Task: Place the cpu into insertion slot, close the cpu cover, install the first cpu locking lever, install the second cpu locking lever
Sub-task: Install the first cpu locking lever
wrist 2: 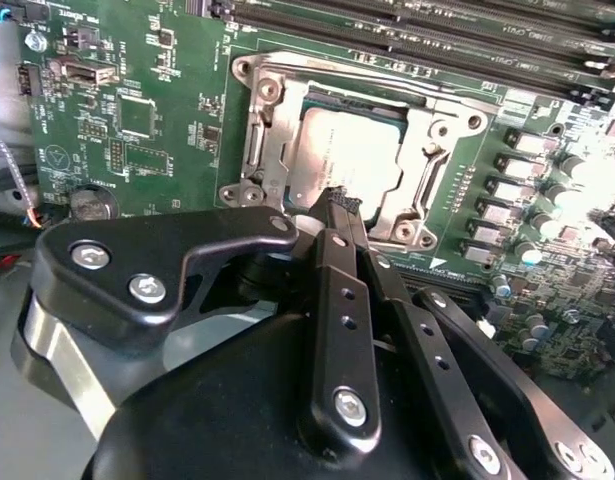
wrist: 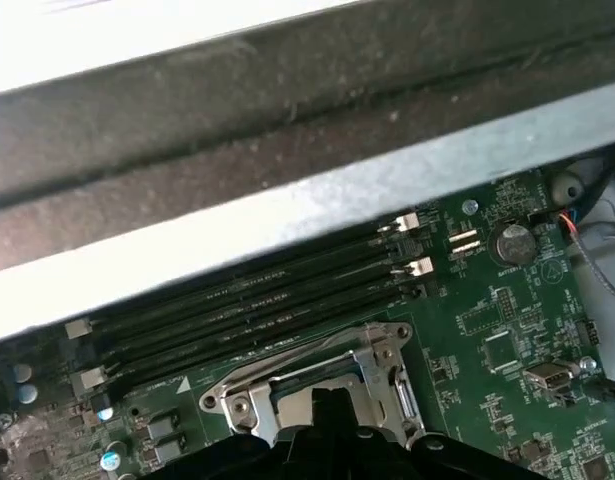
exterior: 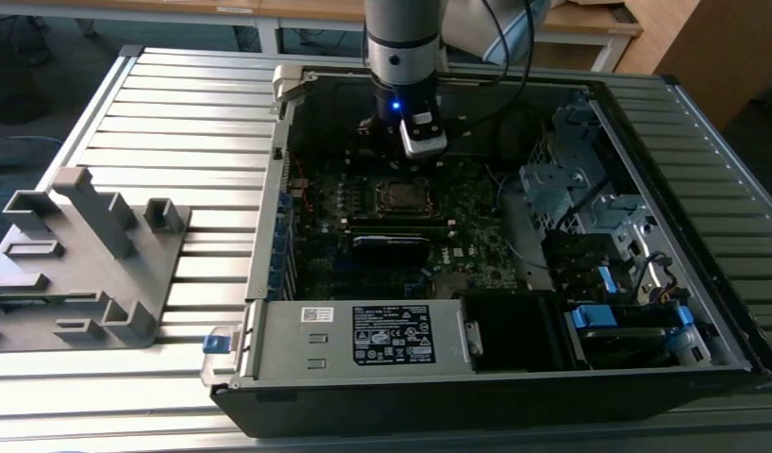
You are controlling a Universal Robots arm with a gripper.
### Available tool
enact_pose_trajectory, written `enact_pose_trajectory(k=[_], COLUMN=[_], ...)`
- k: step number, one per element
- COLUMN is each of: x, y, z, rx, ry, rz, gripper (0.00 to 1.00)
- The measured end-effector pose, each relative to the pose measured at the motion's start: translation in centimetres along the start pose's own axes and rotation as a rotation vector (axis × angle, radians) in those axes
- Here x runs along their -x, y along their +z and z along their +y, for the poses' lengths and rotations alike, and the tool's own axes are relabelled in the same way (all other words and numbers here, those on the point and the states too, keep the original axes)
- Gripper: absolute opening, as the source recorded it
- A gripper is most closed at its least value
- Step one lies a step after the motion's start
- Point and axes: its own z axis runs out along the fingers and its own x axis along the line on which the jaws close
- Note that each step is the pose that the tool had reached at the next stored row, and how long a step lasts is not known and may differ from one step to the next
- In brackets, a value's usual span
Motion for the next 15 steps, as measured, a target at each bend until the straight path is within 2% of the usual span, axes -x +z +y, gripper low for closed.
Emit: enact_pose_trajectory(k=[2, 4, 7, 9, 11, 15], x=[0.00, 0.01, 0.08, 0.11, 0.15, 0.17], y=[0.01, -0.07, -0.64, -0.77, -0.76, -0.75], z=[0.00, 0.00, 0.03, 0.03, 0.04, 0.05], rx=[-0.0010, -0.0012, -0.0009, -0.0004, -0.0017, -0.0107], ry=[0.000, 0.000, -0.003, -0.005, -0.016, -0.047], rz=[0.0038, 0.0043, 0.0045, 0.0047, 0.0084, 0.0171], gripper=[0.11, 0.11, 0.11, 0.11, 0.11, 0.11])
